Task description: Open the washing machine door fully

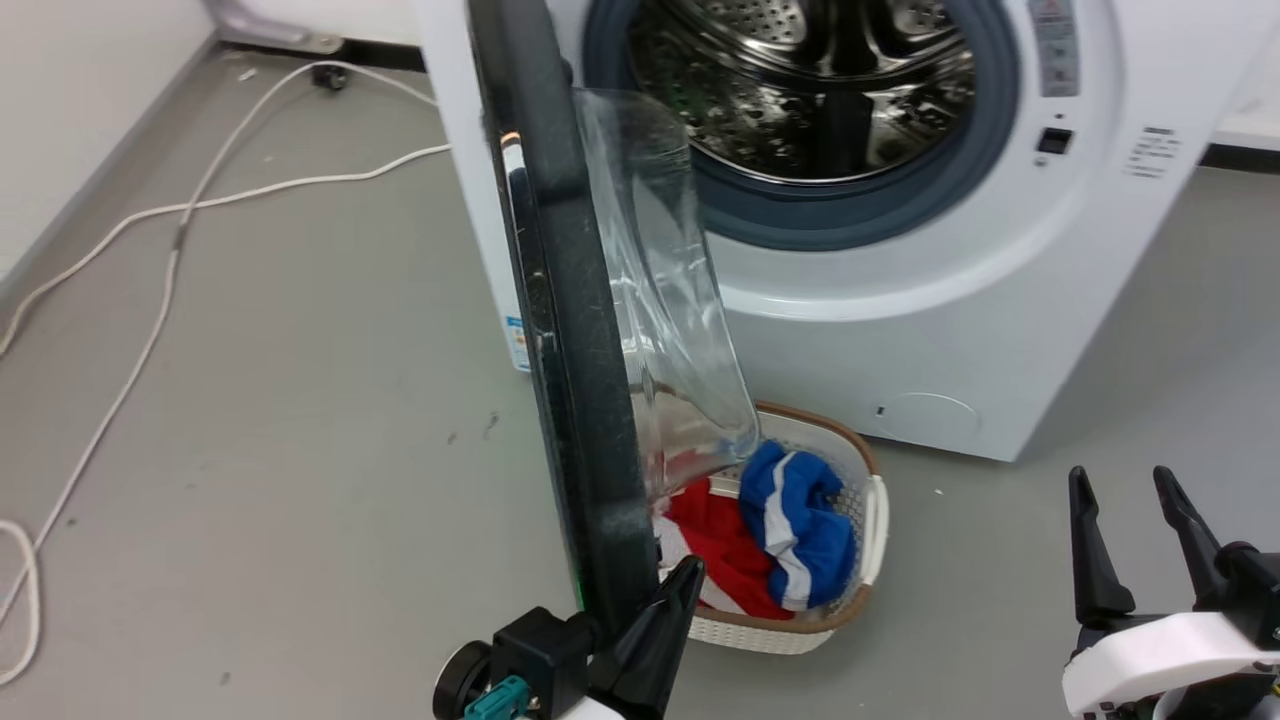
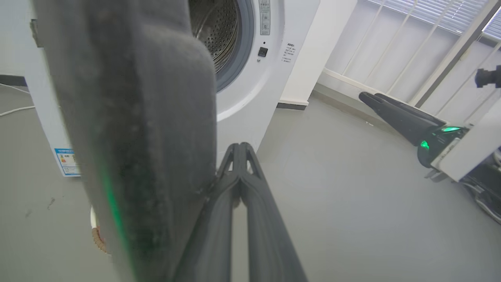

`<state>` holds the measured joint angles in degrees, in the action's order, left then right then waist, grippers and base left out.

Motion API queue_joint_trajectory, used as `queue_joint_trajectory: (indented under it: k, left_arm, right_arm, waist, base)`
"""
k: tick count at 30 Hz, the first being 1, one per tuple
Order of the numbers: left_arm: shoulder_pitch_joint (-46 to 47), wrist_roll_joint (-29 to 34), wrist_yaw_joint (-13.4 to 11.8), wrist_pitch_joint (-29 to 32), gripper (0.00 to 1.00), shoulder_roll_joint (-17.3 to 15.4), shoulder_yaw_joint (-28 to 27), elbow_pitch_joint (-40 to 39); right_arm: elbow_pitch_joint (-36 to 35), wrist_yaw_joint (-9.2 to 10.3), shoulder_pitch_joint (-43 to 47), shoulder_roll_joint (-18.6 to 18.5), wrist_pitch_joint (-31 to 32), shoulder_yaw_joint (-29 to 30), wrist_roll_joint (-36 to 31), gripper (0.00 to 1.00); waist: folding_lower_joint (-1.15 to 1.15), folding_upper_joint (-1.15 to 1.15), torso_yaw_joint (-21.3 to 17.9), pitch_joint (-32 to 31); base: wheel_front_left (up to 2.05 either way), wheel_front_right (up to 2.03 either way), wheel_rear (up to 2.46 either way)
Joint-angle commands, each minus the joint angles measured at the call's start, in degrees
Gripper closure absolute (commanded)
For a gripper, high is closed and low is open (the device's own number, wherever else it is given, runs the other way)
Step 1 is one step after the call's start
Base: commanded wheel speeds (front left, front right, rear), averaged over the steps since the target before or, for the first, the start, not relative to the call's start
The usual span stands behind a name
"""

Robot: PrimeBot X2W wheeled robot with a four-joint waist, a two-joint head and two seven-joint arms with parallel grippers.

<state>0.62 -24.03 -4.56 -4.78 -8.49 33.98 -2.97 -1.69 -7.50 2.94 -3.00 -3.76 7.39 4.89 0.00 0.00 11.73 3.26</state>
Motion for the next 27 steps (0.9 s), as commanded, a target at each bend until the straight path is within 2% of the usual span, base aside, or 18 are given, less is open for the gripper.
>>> queue_joint_trajectory:
  k: [1,7,13,17,22,27]
  left_arm:
    - [0.13,-0.27,-1.24,-0.51,1.0,-0.75,-1.87,0.1]
    - [-0.77,-0.34,-2.13,-1.32,1.0,-0.78,-2.23,-0.98]
    - [-1.07,-0.86,-4.13,-2.53,1.0,-1.93,-5.33,-1.3]
    - [-0.65,-1.15,-5.51,-3.06,1.0,-3.43,-8.27,-1.83]
    - [0.53,-1.26,-7.26,-2.8,1.0,-7.05,-13.09,-1.41]
    - [2.47,-3.11,-7.66,-2.92,1.0,-9.83,-17.84,1.21]
  right_arm:
    - [-0.41,0.01,0.46,0.15,0.01,0.16,-0.24,0.0]
    - [-1.45,0.01,0.36,0.15,0.58,0.95,-0.51,0.0]
    - [-2.47,0.01,0.38,0.16,1.23,1.07,-0.83,0.0]
    - [-2.96,0.01,0.55,0.16,1.61,1.03,-0.84,0.0]
    - [-3.33,0.01,0.87,0.17,1.86,0.74,-0.63,0.0]
    - [-3.79,0.01,0.9,0.18,2.53,0.93,-0.54,0.0]
  waist:
    - [0.0,0.0,2.87,0.35]
    - [0.0,0.0,7.91,0.85]
    - [0.0,0.0,10.89,1.34]
    - [0.0,0.0,11.54,1.56]
    - [0.0,0.0,11.3,1.72]
    - [0.0,0.0,10.23,2.05]
  base:
    - [0.0,0.0,0.0]
    - [0.0,0.0,0.0]
    - [0.0,0.0,0.0]
    - [0.0,0.0,0.0]
    - [0.0,0.0,0.0]
    - [0.0,0.0,0.0]
